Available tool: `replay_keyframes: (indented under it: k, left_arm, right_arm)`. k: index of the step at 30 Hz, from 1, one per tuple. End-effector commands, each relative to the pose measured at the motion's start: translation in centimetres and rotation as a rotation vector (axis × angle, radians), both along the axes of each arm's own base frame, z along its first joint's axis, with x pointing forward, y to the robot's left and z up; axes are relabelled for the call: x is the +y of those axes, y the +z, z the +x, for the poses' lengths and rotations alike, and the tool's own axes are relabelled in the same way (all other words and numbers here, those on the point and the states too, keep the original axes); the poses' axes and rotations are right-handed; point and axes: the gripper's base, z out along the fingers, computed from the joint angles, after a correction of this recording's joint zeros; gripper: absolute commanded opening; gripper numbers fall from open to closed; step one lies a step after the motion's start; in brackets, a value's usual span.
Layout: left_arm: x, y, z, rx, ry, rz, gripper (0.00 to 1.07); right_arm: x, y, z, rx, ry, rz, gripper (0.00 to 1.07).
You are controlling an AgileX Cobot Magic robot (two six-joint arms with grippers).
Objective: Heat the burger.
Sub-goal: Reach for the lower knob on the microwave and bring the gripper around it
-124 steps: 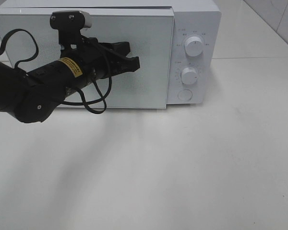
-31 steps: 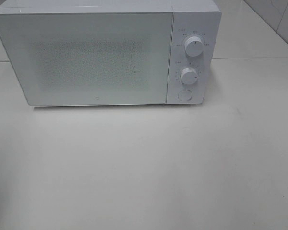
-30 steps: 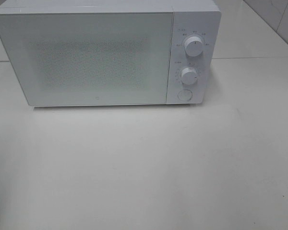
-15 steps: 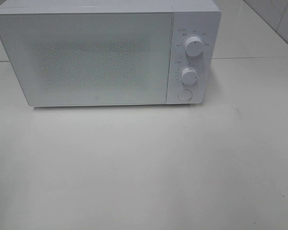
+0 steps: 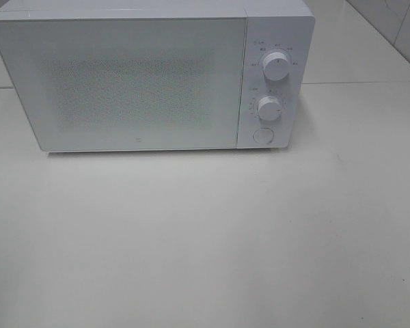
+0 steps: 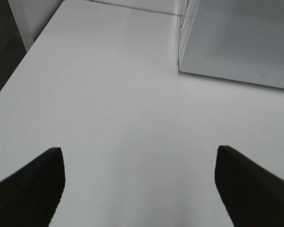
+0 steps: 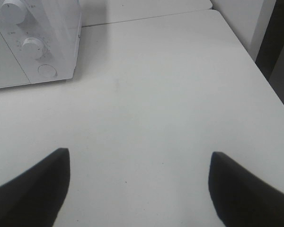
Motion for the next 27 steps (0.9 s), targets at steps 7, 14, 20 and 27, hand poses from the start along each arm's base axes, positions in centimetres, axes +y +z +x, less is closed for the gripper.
replay_keyframes:
  k: [7, 14, 20, 27]
  left_arm:
    - [-0.16, -0.15, -1.33, -0.090, 0.004, -0.003, 0.82]
    - [-0.16, -0.15, -1.38, -0.093, 0.004, -0.002, 0.82]
    - [-0.16, -0.15, -1.38, -0.093, 0.004, -0.002, 0.82]
    - [-0.15, -0.15, -1.35, -0.091, 0.004, -0.002, 0.82]
  right_arm:
    - [-0.04, 0.10, -0.28, -0.037, -0.008, 0.000, 0.75]
    - [-0.05, 0.15, -0.17, -0.033, -0.009, -0.002, 0.75]
    - [-0.05, 0.15, -0.17, -0.033, -0.009, -0.002, 0.75]
    - [-0.05, 0.15, -0.17, -0.033, -0.009, -0.002, 0.75]
